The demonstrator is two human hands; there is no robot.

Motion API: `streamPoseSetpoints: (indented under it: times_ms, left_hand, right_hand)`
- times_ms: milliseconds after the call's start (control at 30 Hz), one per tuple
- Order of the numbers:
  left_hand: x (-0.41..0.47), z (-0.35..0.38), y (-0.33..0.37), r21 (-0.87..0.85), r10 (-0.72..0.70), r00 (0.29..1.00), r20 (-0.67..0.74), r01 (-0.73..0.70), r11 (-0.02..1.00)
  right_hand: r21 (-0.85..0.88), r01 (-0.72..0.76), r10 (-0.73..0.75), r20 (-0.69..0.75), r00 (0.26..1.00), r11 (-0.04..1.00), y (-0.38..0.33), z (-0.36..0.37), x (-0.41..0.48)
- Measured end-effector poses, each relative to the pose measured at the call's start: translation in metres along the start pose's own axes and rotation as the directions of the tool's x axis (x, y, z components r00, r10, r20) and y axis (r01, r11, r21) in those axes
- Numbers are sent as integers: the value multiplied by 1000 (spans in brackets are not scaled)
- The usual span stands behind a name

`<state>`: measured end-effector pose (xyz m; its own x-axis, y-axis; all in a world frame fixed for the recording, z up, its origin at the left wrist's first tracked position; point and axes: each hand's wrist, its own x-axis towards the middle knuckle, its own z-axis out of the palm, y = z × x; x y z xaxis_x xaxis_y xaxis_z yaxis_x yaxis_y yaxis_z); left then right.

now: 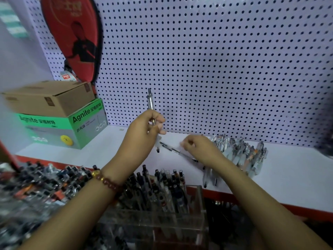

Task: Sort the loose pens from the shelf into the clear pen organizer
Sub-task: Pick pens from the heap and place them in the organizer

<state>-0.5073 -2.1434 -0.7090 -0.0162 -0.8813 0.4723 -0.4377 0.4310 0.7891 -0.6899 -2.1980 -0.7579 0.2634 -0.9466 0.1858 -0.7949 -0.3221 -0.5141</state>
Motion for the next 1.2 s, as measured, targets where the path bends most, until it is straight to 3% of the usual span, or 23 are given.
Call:
streamPoseSetpoints:
  times_ms: [67,300,367,467,533,600,800,967,1067,1200]
  left_hand:
    - [-1,0,-1,4,-13,1000,12,13,1000]
    - [-3,-1,5,40,41,998,52,-43,998]
    - [-4,-2,9,-12,54,998,25,-53,998]
    - [1,-7,17,-221,-21,997,-69,5,975]
    - [5,-15,26,-314,-43,996,-80,16,949]
    - [3,-23,38,-326,-13,998,-55,-6,945]
    - [-44,-40,67,-440,44,997,64,-11,898]
    - [-85,-54,64,-470,14,1000,-21,-22,883]
    - [-104,-59,57,-452,18,999,-43,-36,892]
    - [-130,-59,43,-433,12,995,96,31,901]
  right_hand:
    - [-350,-30,41,24,999,936,15,7,3]
    - [-463,-17,-39,-111,993,886,9,15,6]
    - [-345,-41,-30,-197,980,938,3,6,5]
    - [147,8,34,-281,959,989,-18,-18,-9]
    - [430,166,-18,-326,945,887,-39,-31,-30]
    - [565,268,-59,-360,931,781,-62,-36,-55]
    - [493,423,-268,-355,896,760,-107,-23,-97]
    - [304,493,-403,-314,860,815,-112,-9,-109]
    - [434,507,-417,-290,861,745,-114,-4,-118]
    - [561,493,-477,-189,858,665,-120,1,-135]
